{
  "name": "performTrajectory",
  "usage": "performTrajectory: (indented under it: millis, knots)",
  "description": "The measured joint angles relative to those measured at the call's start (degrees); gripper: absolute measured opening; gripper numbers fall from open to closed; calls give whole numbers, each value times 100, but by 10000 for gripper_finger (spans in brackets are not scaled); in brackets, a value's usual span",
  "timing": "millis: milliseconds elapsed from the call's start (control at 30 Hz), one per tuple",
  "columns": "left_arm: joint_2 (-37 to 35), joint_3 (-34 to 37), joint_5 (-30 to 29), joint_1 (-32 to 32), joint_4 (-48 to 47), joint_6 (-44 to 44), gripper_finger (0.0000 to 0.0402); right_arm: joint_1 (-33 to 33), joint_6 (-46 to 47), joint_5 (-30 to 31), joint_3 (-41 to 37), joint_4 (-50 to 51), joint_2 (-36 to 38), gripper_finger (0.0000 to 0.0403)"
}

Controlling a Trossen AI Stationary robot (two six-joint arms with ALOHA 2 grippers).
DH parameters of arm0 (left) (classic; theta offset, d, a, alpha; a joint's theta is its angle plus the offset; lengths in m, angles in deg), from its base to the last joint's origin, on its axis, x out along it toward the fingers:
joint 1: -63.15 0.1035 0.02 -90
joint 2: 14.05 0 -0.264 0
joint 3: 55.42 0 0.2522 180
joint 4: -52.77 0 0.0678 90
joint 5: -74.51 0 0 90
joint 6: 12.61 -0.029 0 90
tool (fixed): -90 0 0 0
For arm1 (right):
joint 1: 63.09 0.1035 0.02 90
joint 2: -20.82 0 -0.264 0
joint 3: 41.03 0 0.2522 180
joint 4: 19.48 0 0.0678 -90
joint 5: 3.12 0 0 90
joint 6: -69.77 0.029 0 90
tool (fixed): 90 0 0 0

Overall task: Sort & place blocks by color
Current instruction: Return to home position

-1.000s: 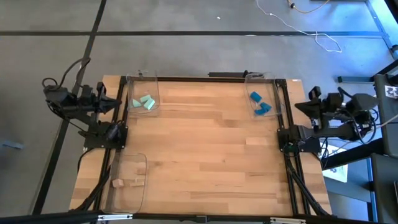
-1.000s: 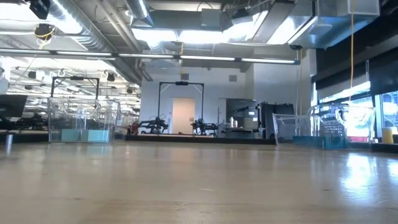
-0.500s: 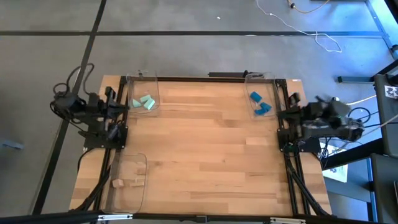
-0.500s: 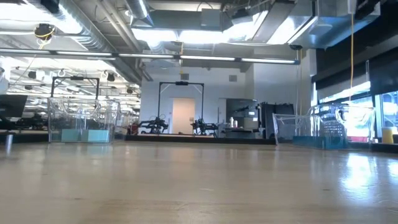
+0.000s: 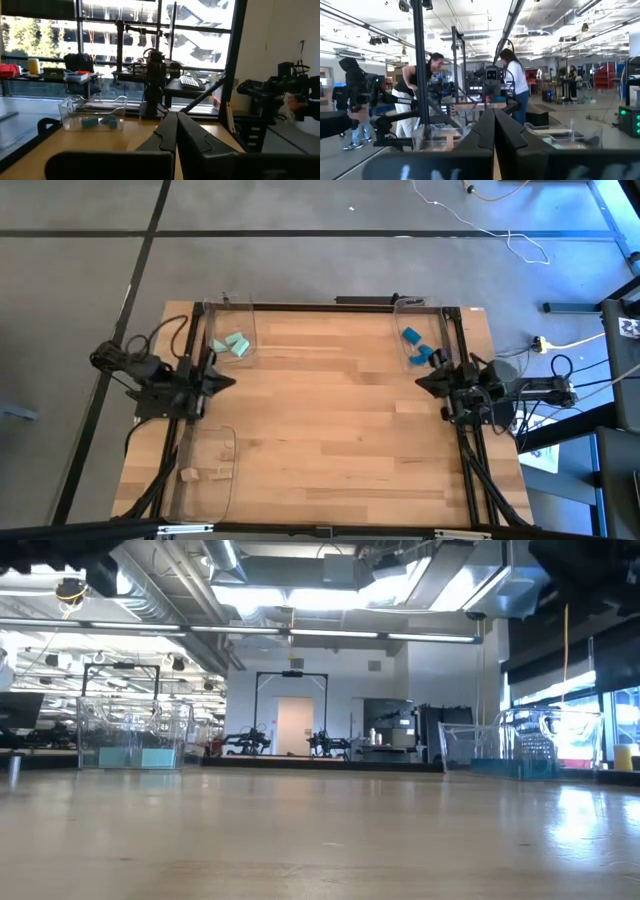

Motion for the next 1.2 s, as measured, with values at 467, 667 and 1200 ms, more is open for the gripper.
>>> performTrajectory:
  millis: [467, 667, 1200]
  knots:
    - [23, 1456, -132, 0, 894, 1075, 0, 0, -741, -354, -374, 389, -2, 0]
    - [2, 1456, -211, 0, 805, 799, 0, -2, -710, -355, -374, 883, -6, 0]
    - [13, 1454, -482, 2, 550, 114, 0, 0, -543, -255, -374, 1332, -39, 9]
